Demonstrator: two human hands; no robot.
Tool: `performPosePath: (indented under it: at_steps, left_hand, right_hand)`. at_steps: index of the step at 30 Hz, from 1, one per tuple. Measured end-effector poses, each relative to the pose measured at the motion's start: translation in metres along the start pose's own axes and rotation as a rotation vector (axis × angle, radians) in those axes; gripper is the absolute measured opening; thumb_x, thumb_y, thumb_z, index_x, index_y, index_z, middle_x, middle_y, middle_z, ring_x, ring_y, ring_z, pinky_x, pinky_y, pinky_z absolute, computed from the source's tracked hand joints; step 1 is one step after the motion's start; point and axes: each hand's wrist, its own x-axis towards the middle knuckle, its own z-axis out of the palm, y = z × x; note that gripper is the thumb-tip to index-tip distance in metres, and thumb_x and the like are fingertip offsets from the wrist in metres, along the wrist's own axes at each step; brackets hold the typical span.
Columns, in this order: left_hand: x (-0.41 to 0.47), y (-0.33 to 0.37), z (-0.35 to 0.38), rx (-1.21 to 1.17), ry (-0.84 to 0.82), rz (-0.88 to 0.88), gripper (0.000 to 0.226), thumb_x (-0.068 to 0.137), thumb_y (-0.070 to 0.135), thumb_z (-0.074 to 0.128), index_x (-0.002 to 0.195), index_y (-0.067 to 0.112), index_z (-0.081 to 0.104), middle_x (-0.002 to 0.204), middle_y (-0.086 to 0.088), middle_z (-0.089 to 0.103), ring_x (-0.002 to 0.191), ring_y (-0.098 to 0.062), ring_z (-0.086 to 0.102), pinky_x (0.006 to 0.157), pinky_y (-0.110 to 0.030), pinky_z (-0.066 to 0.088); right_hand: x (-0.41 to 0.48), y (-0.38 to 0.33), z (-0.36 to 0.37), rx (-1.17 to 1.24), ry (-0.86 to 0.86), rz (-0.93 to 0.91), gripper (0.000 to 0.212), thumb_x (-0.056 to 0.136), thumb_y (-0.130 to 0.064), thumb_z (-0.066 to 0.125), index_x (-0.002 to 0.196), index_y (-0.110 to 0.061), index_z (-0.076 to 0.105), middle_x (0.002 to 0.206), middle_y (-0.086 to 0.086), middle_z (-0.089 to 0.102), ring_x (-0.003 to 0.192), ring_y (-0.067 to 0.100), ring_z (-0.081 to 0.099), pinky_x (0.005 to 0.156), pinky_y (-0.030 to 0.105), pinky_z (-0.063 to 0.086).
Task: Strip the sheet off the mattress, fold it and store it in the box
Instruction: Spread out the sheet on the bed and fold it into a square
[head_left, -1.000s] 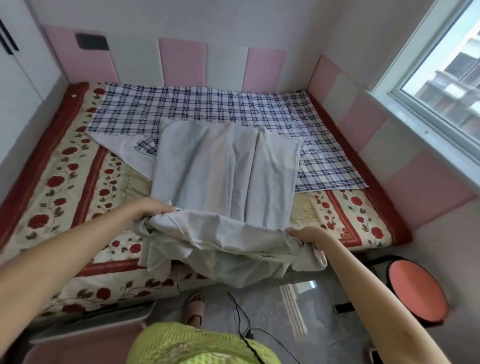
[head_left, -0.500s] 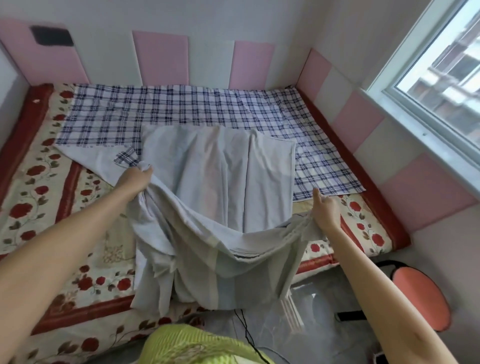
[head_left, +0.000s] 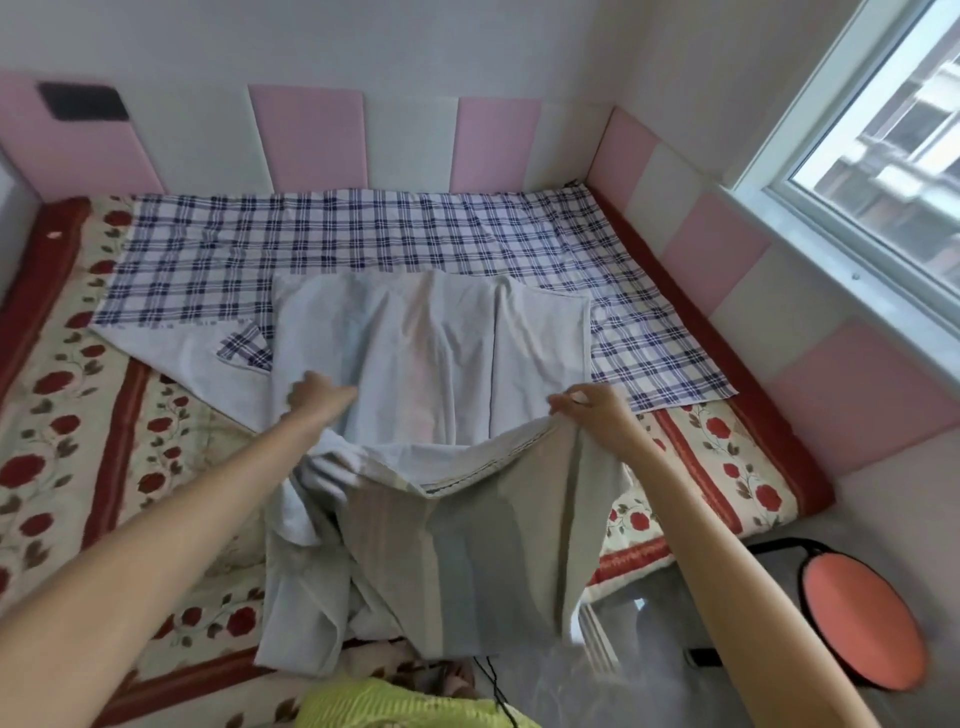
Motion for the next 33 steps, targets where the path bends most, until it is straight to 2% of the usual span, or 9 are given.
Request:
performPosePath:
  at_steps: [4,6,9,12,18,23,28,31,33]
  left_hand:
    - [-0.074,0.068,0.046,0.147,-0.385,0.702,0.084,0.067,0.042,0.081,0.136,0.015,0.043,0.140,-0.004,0.046,0.127,-0.020,0.044,0.105,-0.033,0.035]
    - [-0.103,0.082,0.067,0.109,-0.460,0.843,0.084,0.057,0.055,0.074,0.128,0.016,0.051,0.127,-0.002,0.056,0.115,-0.017,0.054,0.097,-0.035,0.043]
    - [-0.115,0.077,0.080,-0.179,-0.368,0.828,0.059,0.059,0.053,0.063,0.096,0.007,0.061,0.086,-0.009,0.063,0.078,-0.020,0.060,0.071,-0.041,0.050]
    - [-0.114,0.069,0.077,-0.342,-0.382,0.806,0.018,0.075,0.027,0.073,0.071,0.016,0.060,0.062,0.008,0.056,0.056,-0.004,0.047,0.059,-0.025,0.041]
    - [-0.113,0.054,0.067,-0.338,-0.371,0.851,0.024,0.078,0.034,0.067,0.075,0.011,0.061,0.064,0.007,0.057,0.059,-0.007,0.047,0.062,-0.028,0.039]
    - [-0.105,0.045,0.052,-0.363,-0.343,0.829,0.021,0.085,0.016,0.069,0.068,0.023,0.058,0.059,0.012,0.051,0.056,-0.003,0.041,0.060,-0.024,0.035]
    - [-0.097,0.039,0.042,-0.343,-0.411,0.818,0.042,0.077,0.048,0.062,0.074,0.006,0.058,0.062,-0.002,0.044,0.061,-0.010,0.039,0.060,-0.026,0.030]
    - [-0.092,0.042,0.039,-0.329,-0.463,0.844,0.058,0.079,0.056,0.056,0.082,-0.002,0.059,0.070,-0.020,0.050,0.067,-0.016,0.044,0.066,-0.031,0.035]
    - [-0.096,0.053,0.040,-0.339,-0.475,0.860,0.037,0.086,0.039,0.056,0.086,0.003,0.062,0.079,-0.020,0.056,0.071,-0.016,0.049,0.069,-0.032,0.039]
  right_hand:
    - [0.000,-0.037,0.020,-0.113,-0.099,-0.216,0.023,0.084,-0.030,0.070,0.078,-0.009,0.073,0.067,-0.001,0.069,0.062,0.014,0.059,0.061,0.029,0.042]
    - [-0.002,-0.050,0.021,-0.094,-0.114,-0.255,0.016,0.084,-0.025,0.071,0.079,-0.010,0.071,0.054,-0.015,0.062,0.052,0.000,0.054,0.051,0.018,0.035]
    - [-0.009,-0.059,0.008,-0.060,-0.094,-0.271,0.012,0.081,-0.025,0.074,0.085,-0.015,0.068,0.055,-0.011,0.057,0.050,-0.002,0.048,0.053,0.013,0.033]
    - [-0.017,-0.053,-0.011,-0.078,-0.205,-0.235,0.027,0.076,-0.025,0.077,0.097,-0.021,0.060,0.073,-0.003,0.062,0.062,0.004,0.050,0.061,0.019,0.040]
    - [-0.025,-0.031,-0.030,-0.226,-0.301,-0.143,0.013,0.080,-0.015,0.072,0.083,-0.023,0.063,0.075,-0.005,0.059,0.066,0.009,0.051,0.062,0.022,0.041]
    - [-0.034,-0.015,-0.029,0.124,-0.077,-0.126,0.019,0.084,0.001,0.065,0.085,-0.019,0.068,0.078,0.001,0.064,0.070,0.006,0.057,0.066,0.019,0.046]
    - [-0.041,-0.023,-0.005,0.429,0.161,-0.219,0.017,0.091,-0.017,0.062,0.076,-0.010,0.066,0.071,0.009,0.052,0.066,0.016,0.045,0.058,0.020,0.037]
    - [-0.039,-0.030,0.007,0.485,0.260,-0.224,0.021,0.094,-0.009,0.057,0.074,-0.010,0.062,0.059,-0.004,0.048,0.052,0.005,0.038,0.049,0.015,0.028]
    - [-0.035,-0.032,0.009,0.507,0.291,-0.231,0.022,0.095,-0.006,0.055,0.077,-0.017,0.060,0.052,-0.016,0.049,0.047,-0.003,0.039,0.046,0.009,0.028]
